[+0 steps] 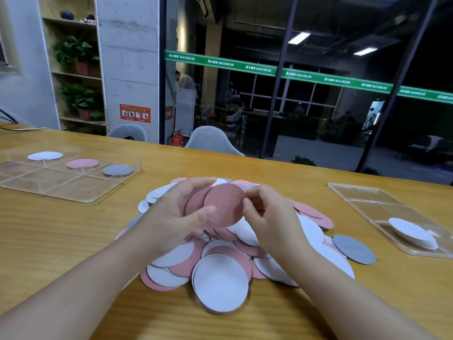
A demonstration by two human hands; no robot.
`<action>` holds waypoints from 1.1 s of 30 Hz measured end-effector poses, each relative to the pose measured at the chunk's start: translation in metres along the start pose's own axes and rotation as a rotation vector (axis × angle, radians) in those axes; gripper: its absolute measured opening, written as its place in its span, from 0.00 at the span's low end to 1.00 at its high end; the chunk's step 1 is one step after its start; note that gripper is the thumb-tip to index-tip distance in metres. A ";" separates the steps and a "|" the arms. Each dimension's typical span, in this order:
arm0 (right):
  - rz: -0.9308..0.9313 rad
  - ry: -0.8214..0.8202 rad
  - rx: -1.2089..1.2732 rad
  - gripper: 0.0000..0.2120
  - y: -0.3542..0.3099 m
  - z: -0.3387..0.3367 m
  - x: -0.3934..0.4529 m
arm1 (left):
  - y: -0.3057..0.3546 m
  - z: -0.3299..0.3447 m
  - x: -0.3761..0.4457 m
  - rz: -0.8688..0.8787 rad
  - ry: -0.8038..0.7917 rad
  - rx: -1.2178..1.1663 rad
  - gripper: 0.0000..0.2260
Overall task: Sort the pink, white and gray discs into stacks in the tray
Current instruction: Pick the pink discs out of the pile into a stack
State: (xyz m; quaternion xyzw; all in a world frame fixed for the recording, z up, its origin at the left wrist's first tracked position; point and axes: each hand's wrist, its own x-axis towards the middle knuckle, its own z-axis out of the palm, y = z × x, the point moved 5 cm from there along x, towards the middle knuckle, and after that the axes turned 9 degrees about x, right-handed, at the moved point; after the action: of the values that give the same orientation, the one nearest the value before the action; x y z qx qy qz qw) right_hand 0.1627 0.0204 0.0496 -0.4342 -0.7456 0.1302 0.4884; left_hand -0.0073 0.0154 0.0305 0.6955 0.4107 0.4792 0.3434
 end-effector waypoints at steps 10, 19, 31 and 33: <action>-0.146 0.032 -0.072 0.07 0.006 0.005 0.002 | -0.011 -0.003 0.006 -0.025 -0.001 0.041 0.27; -0.142 -0.124 -0.331 0.13 0.030 0.019 0.017 | -0.021 -0.021 0.013 -0.064 0.157 0.140 0.27; -0.273 0.028 -0.362 0.07 0.031 0.009 0.014 | -0.015 -0.026 0.008 -0.110 0.265 0.048 0.24; -0.266 0.061 -0.281 0.06 0.027 0.005 0.012 | -0.016 -0.026 0.008 -0.113 0.263 0.050 0.25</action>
State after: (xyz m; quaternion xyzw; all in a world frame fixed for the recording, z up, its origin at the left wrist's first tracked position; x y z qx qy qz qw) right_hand 0.1710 0.0462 0.0379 -0.3994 -0.7922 -0.0544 0.4582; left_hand -0.0347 0.0314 0.0276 0.6109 0.5026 0.5356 0.2956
